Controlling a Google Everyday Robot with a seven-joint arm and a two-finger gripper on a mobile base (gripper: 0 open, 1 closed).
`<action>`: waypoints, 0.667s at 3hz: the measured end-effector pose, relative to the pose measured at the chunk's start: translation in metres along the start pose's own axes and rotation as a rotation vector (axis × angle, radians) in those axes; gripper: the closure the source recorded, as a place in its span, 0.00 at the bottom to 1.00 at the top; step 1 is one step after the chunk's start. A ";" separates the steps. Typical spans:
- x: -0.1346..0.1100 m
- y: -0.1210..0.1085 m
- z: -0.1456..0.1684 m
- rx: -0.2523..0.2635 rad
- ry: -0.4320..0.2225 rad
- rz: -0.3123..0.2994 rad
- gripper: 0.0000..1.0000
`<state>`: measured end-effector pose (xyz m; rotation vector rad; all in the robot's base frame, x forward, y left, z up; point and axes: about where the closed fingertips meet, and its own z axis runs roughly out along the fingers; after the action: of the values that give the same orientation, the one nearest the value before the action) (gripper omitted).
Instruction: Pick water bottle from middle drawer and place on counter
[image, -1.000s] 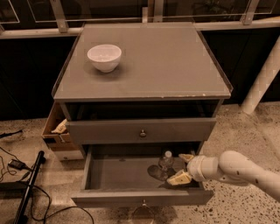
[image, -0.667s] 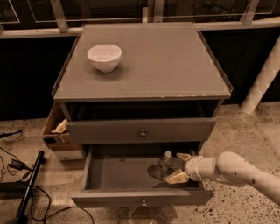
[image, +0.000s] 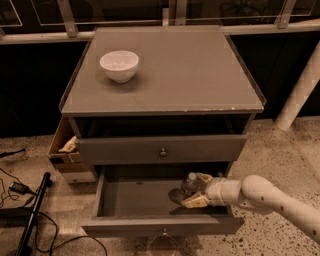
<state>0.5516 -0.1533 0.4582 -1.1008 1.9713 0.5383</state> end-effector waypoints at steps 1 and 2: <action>-0.007 0.000 0.014 -0.013 -0.037 -0.010 0.21; -0.014 0.001 0.025 -0.027 -0.064 -0.020 0.22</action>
Offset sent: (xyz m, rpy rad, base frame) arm 0.0233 0.0351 -0.0032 0.0783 -0.0537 0.0503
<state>0.5660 -0.1281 0.4549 -1.1055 1.9015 0.5838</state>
